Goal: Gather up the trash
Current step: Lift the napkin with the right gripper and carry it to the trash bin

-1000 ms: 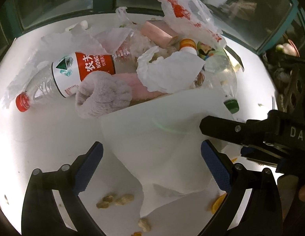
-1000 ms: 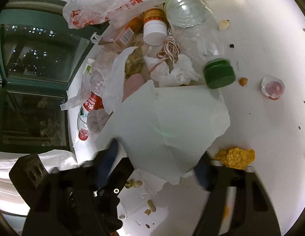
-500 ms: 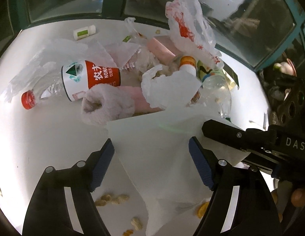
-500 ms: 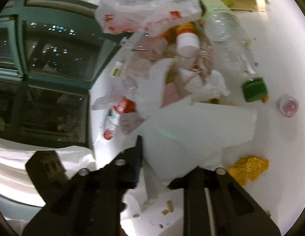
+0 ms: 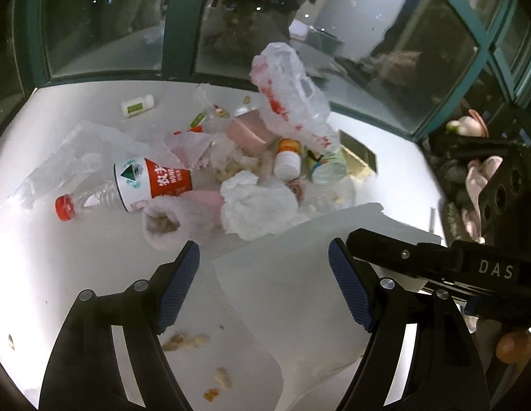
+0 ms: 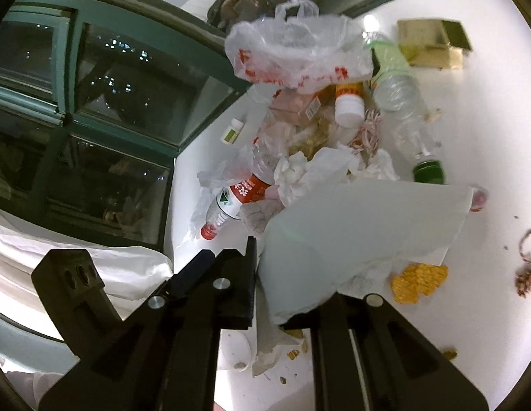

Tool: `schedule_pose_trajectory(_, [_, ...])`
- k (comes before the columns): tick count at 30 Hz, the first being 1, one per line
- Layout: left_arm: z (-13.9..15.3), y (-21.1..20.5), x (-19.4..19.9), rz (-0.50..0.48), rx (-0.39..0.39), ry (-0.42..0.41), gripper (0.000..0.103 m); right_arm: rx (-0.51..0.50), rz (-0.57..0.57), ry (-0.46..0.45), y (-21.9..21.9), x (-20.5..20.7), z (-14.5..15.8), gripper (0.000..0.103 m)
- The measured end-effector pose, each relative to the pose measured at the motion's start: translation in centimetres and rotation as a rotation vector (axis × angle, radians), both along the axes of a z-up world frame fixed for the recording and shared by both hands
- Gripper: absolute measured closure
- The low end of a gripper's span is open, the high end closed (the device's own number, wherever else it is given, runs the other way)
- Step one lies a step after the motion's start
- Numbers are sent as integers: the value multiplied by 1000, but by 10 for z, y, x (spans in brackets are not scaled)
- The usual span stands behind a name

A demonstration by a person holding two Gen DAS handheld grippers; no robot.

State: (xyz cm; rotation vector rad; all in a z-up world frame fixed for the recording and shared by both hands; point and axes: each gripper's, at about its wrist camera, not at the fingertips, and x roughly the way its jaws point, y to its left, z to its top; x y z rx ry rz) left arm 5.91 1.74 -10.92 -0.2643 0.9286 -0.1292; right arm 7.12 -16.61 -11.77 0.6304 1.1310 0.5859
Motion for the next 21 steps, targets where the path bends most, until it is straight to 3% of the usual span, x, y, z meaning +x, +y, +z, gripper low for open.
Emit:
schedule_pose_trajectory(5, [22, -17, -21, -47, -11, -67, 28, -13, -58, -80, -28, -33, 29, 92])
schedule_pose_trajectory(9, [39, -44, -34, -139, -23, -121, 28, -50, -139, -119, -54, -63, 43, 92])
schedule_pose_trajectory(15, [49, -100, -63, -361, -40, -161, 28, -89, -307, -133, -98, -112, 54, 92])
schedule_pose_trajectory(21, [49, -133, -102, -538, -57, -191, 28, -141, -480, -130, -115, -185, 54, 92])
